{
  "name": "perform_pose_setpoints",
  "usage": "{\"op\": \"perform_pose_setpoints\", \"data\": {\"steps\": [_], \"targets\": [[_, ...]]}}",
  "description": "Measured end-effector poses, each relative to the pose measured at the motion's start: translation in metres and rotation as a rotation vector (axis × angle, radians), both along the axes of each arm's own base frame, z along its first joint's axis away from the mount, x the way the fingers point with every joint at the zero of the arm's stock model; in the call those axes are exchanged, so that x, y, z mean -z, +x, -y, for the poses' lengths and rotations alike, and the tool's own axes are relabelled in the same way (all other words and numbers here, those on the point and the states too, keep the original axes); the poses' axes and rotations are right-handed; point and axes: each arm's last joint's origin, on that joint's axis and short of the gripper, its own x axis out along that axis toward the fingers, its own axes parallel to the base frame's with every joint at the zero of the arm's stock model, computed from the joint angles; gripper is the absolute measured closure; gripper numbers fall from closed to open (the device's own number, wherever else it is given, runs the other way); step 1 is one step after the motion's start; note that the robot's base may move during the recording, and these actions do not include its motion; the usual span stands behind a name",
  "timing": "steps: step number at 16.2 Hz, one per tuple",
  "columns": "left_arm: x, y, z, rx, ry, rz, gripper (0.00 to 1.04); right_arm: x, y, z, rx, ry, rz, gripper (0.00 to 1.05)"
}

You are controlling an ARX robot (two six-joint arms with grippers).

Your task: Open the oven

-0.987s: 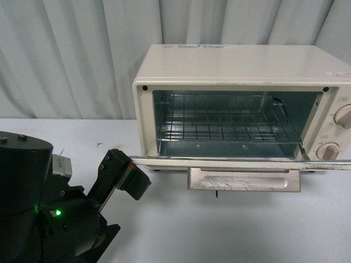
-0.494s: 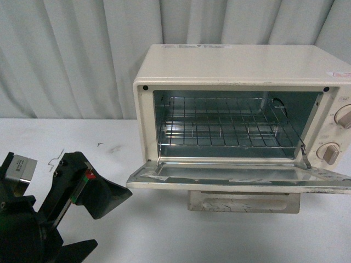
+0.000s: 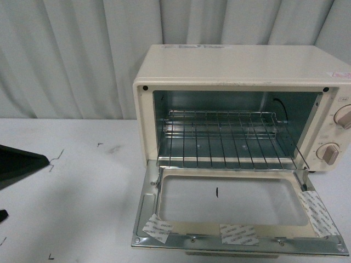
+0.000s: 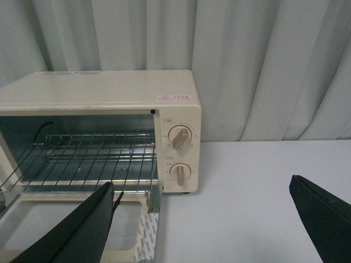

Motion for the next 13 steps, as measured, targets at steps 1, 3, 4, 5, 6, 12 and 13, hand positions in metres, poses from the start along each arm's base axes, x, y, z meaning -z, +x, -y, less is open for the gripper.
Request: {"op": "perform_pose_setpoints", "data": {"steps": [1, 3, 4, 5, 6, 12, 13], "targets": [[0.001, 0.002, 0.001, -0.07, 0.158, 0.258, 0.17, 0.0, 0.0, 0.0, -0.001, 0.0, 0.0, 0.06], [0.016, -0.022, -0.015, -0.204, 0.536, 0.476, 0.4, 0.0, 0.0, 0.0, 0.005, 0.0, -0.002, 0.06], [0.0, -0.025, -0.019, -0.219, 0.66, 0.598, 0.55, 0.0, 0.0, 0.0, 0.0, 0.0, -0.002, 0.06], [-0.005, -0.028, -0.019, -0.204, 0.709, 0.629, 0.66, 0.0, 0.0, 0.0, 0.0, 0.0, -0.001, 0.06], [-0.004, -0.031, -0.021, -0.18, 0.741, 0.623, 0.76, 0.0, 0.0, 0.0, 0.0, 0.0, -0.001, 0.06], [-0.006, -0.051, -0.032, -0.177, 0.779, 0.632, 1.03, 0.0, 0.0, 0.0, 0.0, 0.0, -0.001, 0.06], [-0.007, -0.054, -0.032, -0.178, 0.779, 0.634, 1.03, 0.0, 0.0, 0.0, 0.0, 0.0, -0.001, 0.06]]}}
